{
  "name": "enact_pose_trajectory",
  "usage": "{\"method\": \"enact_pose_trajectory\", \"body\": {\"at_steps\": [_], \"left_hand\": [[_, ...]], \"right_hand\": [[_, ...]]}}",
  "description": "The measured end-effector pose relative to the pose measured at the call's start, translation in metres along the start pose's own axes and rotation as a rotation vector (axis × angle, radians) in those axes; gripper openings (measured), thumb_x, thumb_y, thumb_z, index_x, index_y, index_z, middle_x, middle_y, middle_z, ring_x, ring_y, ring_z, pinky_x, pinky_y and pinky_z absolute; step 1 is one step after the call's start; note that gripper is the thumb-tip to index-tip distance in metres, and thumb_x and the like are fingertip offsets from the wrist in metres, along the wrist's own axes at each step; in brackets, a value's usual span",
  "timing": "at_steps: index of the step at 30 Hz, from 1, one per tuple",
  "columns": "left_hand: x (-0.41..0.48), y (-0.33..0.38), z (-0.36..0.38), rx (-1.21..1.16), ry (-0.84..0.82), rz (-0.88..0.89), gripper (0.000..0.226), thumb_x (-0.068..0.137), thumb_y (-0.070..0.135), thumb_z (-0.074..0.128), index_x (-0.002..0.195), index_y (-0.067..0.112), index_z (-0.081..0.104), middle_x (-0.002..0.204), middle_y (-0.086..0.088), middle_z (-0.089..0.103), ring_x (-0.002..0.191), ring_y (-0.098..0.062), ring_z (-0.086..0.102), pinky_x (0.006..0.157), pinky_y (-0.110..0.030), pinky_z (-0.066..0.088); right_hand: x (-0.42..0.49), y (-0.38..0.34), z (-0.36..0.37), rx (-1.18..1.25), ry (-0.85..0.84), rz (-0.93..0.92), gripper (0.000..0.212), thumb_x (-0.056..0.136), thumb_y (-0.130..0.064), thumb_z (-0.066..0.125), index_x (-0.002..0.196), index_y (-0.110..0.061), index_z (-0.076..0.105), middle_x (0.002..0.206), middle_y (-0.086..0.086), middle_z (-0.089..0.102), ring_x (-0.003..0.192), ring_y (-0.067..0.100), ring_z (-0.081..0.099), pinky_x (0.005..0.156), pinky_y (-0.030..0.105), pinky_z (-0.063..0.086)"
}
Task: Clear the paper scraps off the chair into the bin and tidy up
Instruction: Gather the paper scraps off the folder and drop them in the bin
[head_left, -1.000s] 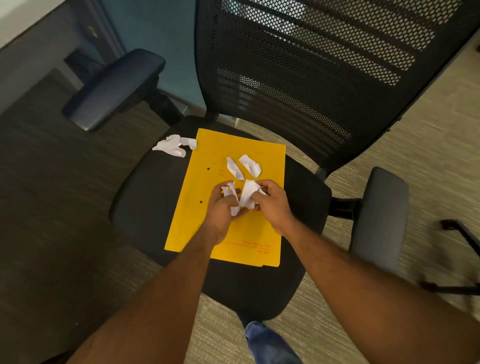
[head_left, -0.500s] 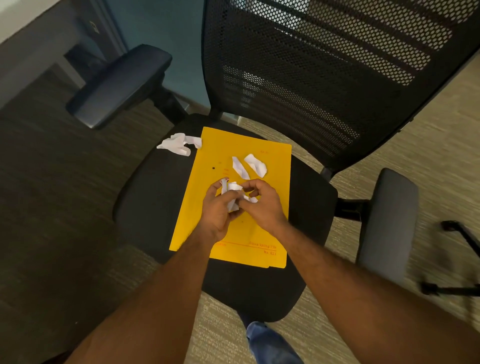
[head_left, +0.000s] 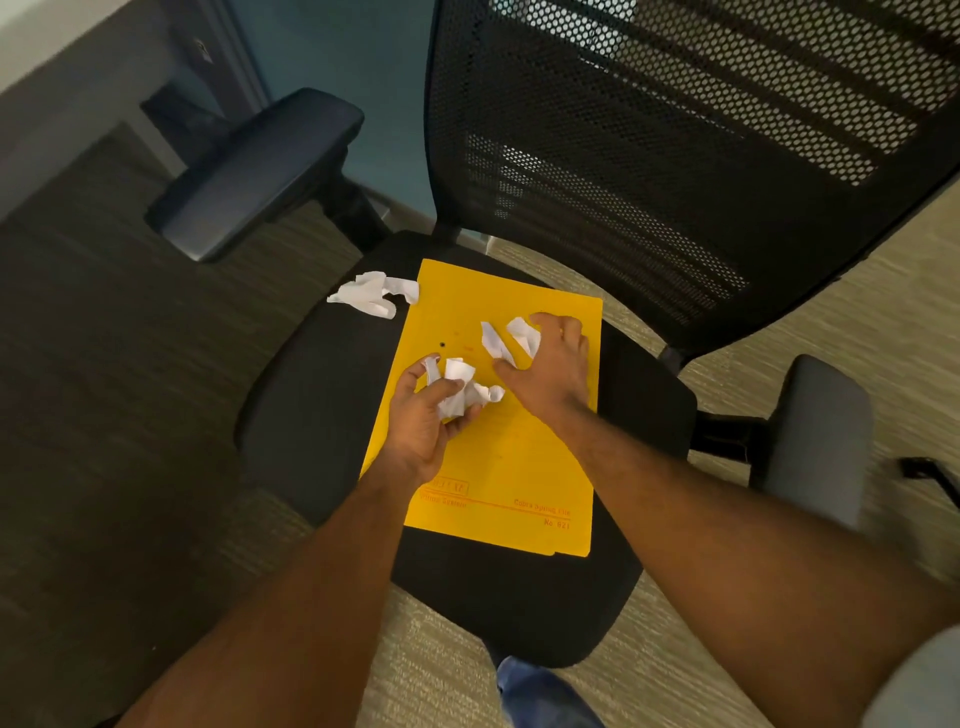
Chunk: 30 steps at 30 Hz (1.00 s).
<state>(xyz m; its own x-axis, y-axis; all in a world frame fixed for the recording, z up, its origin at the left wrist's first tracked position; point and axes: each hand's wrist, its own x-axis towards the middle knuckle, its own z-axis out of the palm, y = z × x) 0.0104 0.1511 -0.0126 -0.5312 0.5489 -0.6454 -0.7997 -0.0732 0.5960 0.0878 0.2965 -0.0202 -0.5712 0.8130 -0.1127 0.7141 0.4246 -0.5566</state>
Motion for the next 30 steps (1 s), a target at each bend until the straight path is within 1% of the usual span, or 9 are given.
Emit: {"method": "enact_pose_trajectory", "body": {"at_steps": [3, 5, 8, 11, 16, 18, 20, 27, 30], "left_hand": [[0.003, 0.002, -0.004, -0.019, 0.012, -0.004, 0.046, 0.089, 0.0, 0.06, 0.13, 0.019, 0.051, 0.137, -0.015, 0.051, 0.101, -0.03, 0.063, 0.064, -0.033, 0.059], [0.002, 0.003, -0.005, -0.026, 0.015, -0.007, 0.046, 0.09, -0.001, 0.059, 0.131, 0.018, 0.05, 0.133, -0.014, 0.054, 0.101, -0.029, 0.063, 0.064, -0.033, 0.06], [0.002, 0.006, -0.005, -0.037, 0.013, -0.004, 0.044, 0.09, -0.002, 0.058, 0.129, 0.019, 0.05, 0.131, -0.013, 0.054, 0.099, -0.028, 0.064, 0.065, -0.032, 0.06], [0.003, 0.007, -0.005, -0.039, 0.002, -0.003, 0.046, 0.09, -0.002, 0.057, 0.132, 0.018, 0.049, 0.132, -0.015, 0.054, 0.098, -0.028, 0.064, 0.064, -0.032, 0.059], [0.002, 0.008, -0.003, -0.041, -0.009, 0.004, 0.046, 0.09, -0.001, 0.058, 0.13, 0.019, 0.05, 0.133, -0.016, 0.053, 0.1, -0.028, 0.064, 0.065, -0.032, 0.059], [0.001, 0.008, -0.003, -0.04, -0.013, 0.007, 0.047, 0.09, 0.0, 0.058, 0.132, 0.018, 0.049, 0.134, -0.016, 0.053, 0.1, -0.026, 0.064, 0.065, -0.032, 0.058], [0.0, 0.008, -0.002, -0.043, -0.015, 0.009, 0.05, 0.089, 0.0, 0.059, 0.135, 0.016, 0.048, 0.136, -0.017, 0.052, 0.1, -0.027, 0.063, 0.065, -0.032, 0.058], [-0.012, 0.012, -0.003, -0.057, -0.053, 0.037, 0.045, 0.09, 0.002, 0.057, 0.132, 0.015, 0.048, 0.125, -0.015, 0.056, 0.097, -0.028, 0.063, 0.063, -0.031, 0.057], [-0.018, 0.013, -0.006, -0.044, -0.046, 0.067, 0.037, 0.086, 0.011, 0.059, 0.121, 0.02, 0.053, 0.12, -0.012, 0.059, 0.097, -0.025, 0.063, 0.063, -0.032, 0.057]], "right_hand": [[0.012, -0.011, 0.006, -0.195, -0.143, 0.016, 0.088, 0.069, -0.061, 0.073, 0.14, -0.025, 0.035, 0.142, 0.008, 0.035, 0.124, 0.029, 0.04, 0.095, 0.043, 0.043], [0.017, -0.013, 0.011, -0.297, -0.208, 0.035, 0.088, 0.07, -0.066, 0.07, 0.141, -0.027, 0.034, 0.142, 0.009, 0.035, 0.125, 0.031, 0.04, 0.092, 0.043, 0.044], [0.019, -0.011, 0.017, -0.365, -0.244, 0.029, 0.071, 0.079, -0.057, 0.066, 0.138, -0.026, 0.04, 0.138, 0.011, 0.039, 0.122, 0.032, 0.043, 0.088, 0.042, 0.047], [0.018, -0.01, 0.017, -0.296, -0.24, -0.006, 0.046, 0.087, -0.036, 0.062, 0.13, -0.021, 0.051, 0.131, 0.013, 0.046, 0.111, 0.032, 0.053, 0.084, 0.037, 0.048], [0.013, -0.009, 0.016, 0.047, -0.208, 0.068, 0.028, 0.087, -0.02, 0.062, 0.112, -0.008, 0.062, 0.112, 0.014, 0.061, 0.094, 0.028, 0.06, 0.068, 0.027, 0.041], [0.006, -0.012, 0.012, 0.234, -0.214, 0.116, 0.013, 0.088, -0.016, 0.061, 0.099, -0.01, 0.062, 0.099, 0.008, 0.064, 0.085, 0.021, 0.057, 0.057, 0.023, 0.037], [-0.002, -0.017, 0.01, 0.399, -0.215, 0.164, 0.005, 0.088, -0.013, 0.058, 0.092, -0.013, 0.06, 0.092, 0.004, 0.061, 0.08, 0.018, 0.054, 0.055, 0.022, 0.037], [-0.035, -0.04, 0.006, 0.908, -0.294, 0.381, 0.014, 0.088, -0.011, 0.06, 0.098, -0.017, 0.069, 0.097, 0.008, 0.072, 0.082, 0.021, 0.064, 0.068, 0.038, 0.053], [-0.048, -0.047, 0.007, 1.022, -0.327, 0.426, 0.033, 0.088, -0.001, 0.046, 0.107, -0.017, 0.066, 0.103, 0.008, 0.07, 0.087, 0.025, 0.065, 0.07, 0.037, 0.053]]}}
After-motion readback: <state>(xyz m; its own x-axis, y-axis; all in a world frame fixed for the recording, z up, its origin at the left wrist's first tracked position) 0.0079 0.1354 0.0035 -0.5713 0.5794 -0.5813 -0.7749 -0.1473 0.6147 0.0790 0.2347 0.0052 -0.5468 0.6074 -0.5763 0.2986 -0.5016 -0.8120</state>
